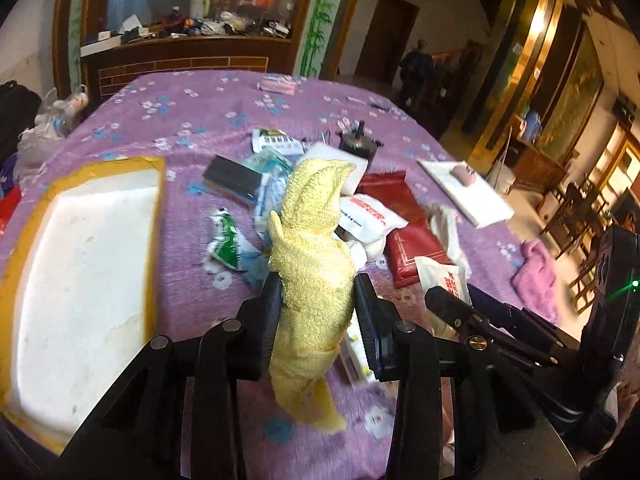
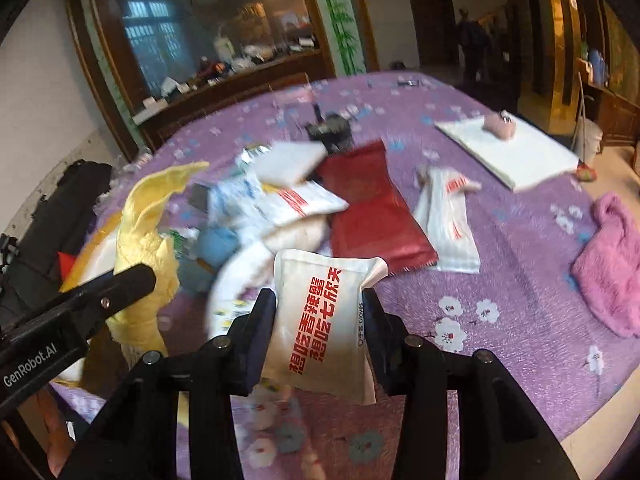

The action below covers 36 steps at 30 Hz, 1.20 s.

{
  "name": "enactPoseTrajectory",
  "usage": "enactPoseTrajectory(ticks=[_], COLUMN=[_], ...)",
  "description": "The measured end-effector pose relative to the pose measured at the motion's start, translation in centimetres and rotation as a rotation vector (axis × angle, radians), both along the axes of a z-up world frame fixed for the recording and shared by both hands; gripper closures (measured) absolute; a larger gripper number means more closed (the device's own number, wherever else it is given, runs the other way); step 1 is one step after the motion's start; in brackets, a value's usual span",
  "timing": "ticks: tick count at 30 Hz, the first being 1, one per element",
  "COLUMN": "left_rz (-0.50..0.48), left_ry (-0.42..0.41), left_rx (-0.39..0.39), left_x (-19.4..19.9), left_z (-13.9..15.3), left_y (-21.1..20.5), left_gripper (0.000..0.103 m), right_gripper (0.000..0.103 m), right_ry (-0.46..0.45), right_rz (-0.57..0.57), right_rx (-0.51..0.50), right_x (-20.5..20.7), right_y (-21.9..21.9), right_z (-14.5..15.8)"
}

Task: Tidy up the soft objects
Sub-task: 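Carry both items into the yellow-rimmed white box and open both grippers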

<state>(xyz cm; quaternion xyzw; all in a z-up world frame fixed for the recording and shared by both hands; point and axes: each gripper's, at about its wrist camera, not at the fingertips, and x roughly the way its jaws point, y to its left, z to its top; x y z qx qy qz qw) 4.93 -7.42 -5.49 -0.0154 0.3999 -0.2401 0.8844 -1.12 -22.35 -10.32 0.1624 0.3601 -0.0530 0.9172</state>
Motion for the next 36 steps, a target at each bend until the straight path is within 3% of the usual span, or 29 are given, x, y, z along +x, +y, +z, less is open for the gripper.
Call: enactPoseTrajectory(ticks=[6,12,20,29,36], left_rz=[0.050,0.206,0.383,0.456,0.430], left_ry=[0.003,-0.025,0.015,0.094,0.179], left_rx=[-0.074,-0.048,-0.027,-0.025,0.005], left_x=[-2.2,-2.7,-0.5,4.3,5.3], left_z=[2.7,4.6,1.9,-1.4,-4.0], left_y=[4.5,10.6,17.3,21.6,21.0], left_gripper=[0.067,0.067,0.067,0.067,0.066], right_gripper=[0.060,0.060,0.060,0.059,0.055], right_ry=[-0.099,-0.173,-0.090,-0.040,0.006], right_rz=[0.080,0.312,0.586,0.655,0.626], right_rx=[-0.014,0.109,0.087,-0.008,-0.077], right_x=[-1.4,-0.7,3.9,7.4,7.1], right_y=[2.3,6.0,16.2,22.0,23.0], right_z=[3.0,4.5,3.0,0.9,-0.8])
